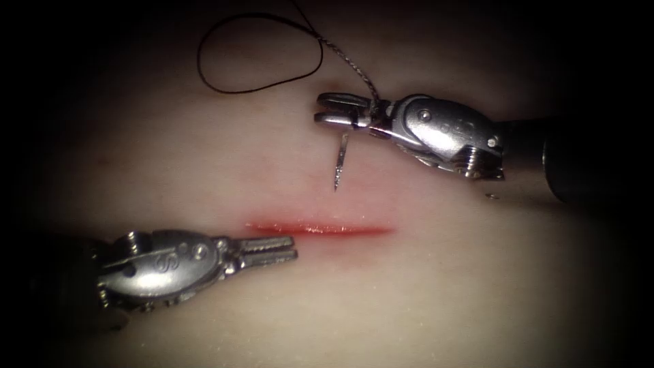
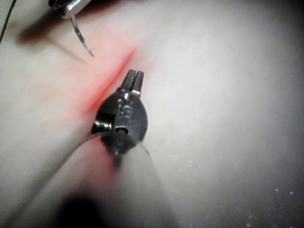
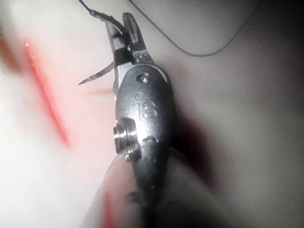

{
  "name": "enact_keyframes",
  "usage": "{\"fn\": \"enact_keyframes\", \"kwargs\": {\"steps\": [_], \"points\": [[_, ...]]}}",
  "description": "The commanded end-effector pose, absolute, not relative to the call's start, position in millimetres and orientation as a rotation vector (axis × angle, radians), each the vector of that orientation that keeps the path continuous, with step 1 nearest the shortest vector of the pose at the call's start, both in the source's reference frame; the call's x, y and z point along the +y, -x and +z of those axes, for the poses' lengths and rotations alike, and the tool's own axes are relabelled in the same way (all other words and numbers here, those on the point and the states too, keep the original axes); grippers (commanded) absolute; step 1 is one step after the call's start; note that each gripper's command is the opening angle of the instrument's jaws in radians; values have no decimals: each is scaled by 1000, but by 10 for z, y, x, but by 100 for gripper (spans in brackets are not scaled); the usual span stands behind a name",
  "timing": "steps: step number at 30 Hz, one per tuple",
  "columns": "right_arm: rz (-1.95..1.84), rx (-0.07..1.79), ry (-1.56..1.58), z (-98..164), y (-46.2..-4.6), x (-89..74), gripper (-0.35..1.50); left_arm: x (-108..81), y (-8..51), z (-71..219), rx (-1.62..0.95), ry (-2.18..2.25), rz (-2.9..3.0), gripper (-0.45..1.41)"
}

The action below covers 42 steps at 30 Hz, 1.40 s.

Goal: Wound Closure
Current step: Throw suture into the skin above the incision with right needle holder

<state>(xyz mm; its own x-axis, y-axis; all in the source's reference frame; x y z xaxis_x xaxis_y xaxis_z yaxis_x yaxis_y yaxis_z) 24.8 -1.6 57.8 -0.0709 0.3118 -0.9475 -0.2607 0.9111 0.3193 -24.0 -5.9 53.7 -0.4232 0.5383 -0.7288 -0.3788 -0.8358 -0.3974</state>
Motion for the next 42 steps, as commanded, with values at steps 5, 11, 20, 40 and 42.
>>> {"fn": "enact_keyframes", "kwargs": {"steps": [5,11,20,40,42], "points": [[467,1565,-48,583,-263,-15,-35,-69,255,566,-218,1090,2413,-35],[439,1554,-40,584,-263,-13,-35,-86,263,596,-232,989,2493,-21],[410,1550,-12,586,-269,-12,-35,-98,272,594,-283,986,2503,-20],[318,1504,52,611,-280,-36,-35,-102,277,581,-312,996,2497,-15],[310,1500,66,615,-280,-42,-35,-102,276,581,-315,998,2497,-15]]}}
